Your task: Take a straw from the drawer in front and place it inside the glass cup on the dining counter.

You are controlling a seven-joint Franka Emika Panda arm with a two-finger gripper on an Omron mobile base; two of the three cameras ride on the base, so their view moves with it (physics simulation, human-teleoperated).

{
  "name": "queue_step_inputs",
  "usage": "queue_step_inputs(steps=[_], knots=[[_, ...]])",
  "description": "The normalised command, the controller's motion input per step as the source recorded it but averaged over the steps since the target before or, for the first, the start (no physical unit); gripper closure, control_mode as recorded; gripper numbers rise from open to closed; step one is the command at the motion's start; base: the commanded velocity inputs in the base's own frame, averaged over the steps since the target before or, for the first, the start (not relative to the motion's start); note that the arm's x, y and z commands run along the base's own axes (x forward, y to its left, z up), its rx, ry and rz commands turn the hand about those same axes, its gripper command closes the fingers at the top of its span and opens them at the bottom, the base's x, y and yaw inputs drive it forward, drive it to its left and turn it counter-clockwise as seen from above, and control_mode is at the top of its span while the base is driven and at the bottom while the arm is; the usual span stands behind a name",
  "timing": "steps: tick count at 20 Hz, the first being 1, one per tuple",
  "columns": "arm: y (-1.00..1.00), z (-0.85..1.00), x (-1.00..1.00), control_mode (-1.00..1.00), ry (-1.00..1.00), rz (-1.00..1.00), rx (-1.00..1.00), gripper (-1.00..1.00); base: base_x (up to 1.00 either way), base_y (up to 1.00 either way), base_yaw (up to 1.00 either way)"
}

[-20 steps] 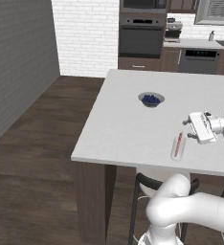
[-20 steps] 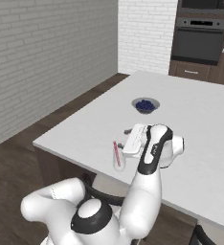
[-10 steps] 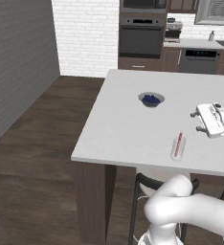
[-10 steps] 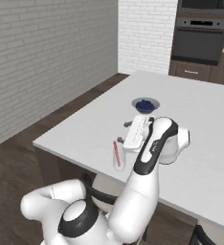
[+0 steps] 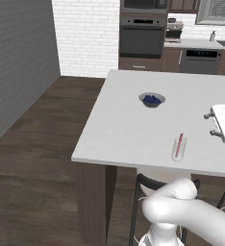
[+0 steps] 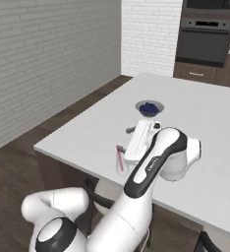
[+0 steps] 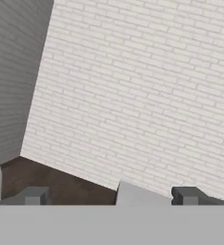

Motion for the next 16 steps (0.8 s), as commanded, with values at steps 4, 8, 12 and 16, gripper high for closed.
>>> queue_step_inputs(steps=[4, 8, 12, 16], knots=[[0.0, 0.16, -0.47, -1.0, -0.01, -0.02, 0.0, -1.0, 0.0, 0.0, 0.0], [0.0, 0.03, -0.38, -1.0, 0.0, -0.01, 0.0, -1.0, 0.0, 0.0, 0.0], [0.08, 0.0, -0.45, -1.0, 0.0, -0.01, 0.0, -1.0, 0.0, 0.0, 0.0], [0.11, 0.09, -0.39, -1.0, 0.0, -0.01, 0.0, -1.0, 0.0, 0.0, 0.0]])
